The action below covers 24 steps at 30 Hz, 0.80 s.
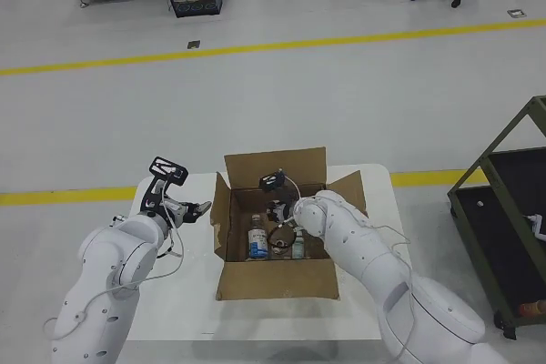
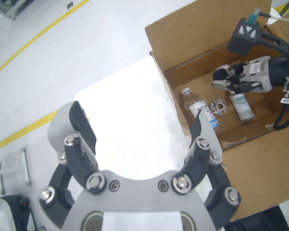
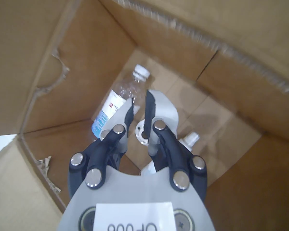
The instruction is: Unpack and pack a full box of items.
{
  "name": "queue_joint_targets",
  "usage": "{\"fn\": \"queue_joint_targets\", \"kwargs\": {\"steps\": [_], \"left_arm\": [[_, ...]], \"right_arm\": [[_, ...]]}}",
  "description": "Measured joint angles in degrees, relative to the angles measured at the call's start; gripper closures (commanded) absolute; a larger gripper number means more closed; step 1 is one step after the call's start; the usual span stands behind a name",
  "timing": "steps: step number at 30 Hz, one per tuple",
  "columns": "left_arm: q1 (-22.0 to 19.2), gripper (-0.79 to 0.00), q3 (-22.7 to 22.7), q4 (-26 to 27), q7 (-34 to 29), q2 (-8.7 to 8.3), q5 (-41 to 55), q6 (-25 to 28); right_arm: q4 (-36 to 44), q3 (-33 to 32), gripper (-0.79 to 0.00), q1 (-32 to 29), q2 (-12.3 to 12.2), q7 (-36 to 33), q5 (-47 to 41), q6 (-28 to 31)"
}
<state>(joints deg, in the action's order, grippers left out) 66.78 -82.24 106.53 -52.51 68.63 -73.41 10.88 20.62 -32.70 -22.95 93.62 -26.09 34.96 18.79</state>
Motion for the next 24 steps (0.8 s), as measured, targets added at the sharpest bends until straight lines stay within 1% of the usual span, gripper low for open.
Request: {"fn": "queue_joint_targets", "kwargs": {"steps": [5,8,11,14,15,17,18,19,20,21,22,24], "left_arm": [[0.0,-0.785,0.0,0.0,0.0,0.0,0.0,0.0],[0.0,-0.785,0.0,0.0,0.0,0.0,0.0,0.0],[0.0,-0.785,0.0,0.0,0.0,0.0,0.0,0.0],[0.0,-0.785,0.0,0.0,0.0,0.0,0.0,0.0],[0.0,-0.785,0.0,0.0,0.0,0.0,0.0,0.0],[0.0,-0.785,0.0,0.0,0.0,0.0,0.0,0.0],[0.0,-0.785,0.0,0.0,0.0,0.0,0.0,0.0],[0.0,-0.785,0.0,0.0,0.0,0.0,0.0,0.0],[0.0,-0.785,0.0,0.0,0.0,0.0,0.0,0.0],[0.0,-0.785,0.0,0.0,0.0,0.0,0.0,0.0],[0.0,-0.785,0.0,0.0,0.0,0.0,0.0,0.0],[0.0,-0.785,0.0,0.0,0.0,0.0,0.0,0.0]], "right_arm": [[4.91,-2.48,0.0,-0.45,-3.35,4.32,2.84,2.61],[9.87,-5.58,0.0,-1.55,-6.21,5.58,3.68,4.21],[17.52,-10.14,-0.003,-4.04,-9.81,5.64,4.81,5.43],[29.49,-17.0,-0.031,-9.51,-14.13,2.7,6.09,5.68],[35.5,-20.35,-0.04,-12.68,-15.91,0.4,6.87,5.05],[45.62,-25.95,-0.083,-18.39,-18.39,-3.61,7.44,3.8],[52.37,-29.81,-0.099,-22.47,-19.78,-6.47,7.04,3.16],[57.09,-32.62,-0.123,-25.43,-20.67,-8.57,6.58,2.72],[61.43,-35.25,-0.166,-28.24,-21.38,-10.44,5.87,2.44],[66.42,-38.42,-0.212,-31.62,-22.13,-12.63,4.61,2.35],[69.46,-40.56,-0.274,-33.79,-22.58,-14.03,3.52,2.38],[74.43,-44.82,-0.308,-37.72,-23.38,-16.59,0.9,2.78]]}}
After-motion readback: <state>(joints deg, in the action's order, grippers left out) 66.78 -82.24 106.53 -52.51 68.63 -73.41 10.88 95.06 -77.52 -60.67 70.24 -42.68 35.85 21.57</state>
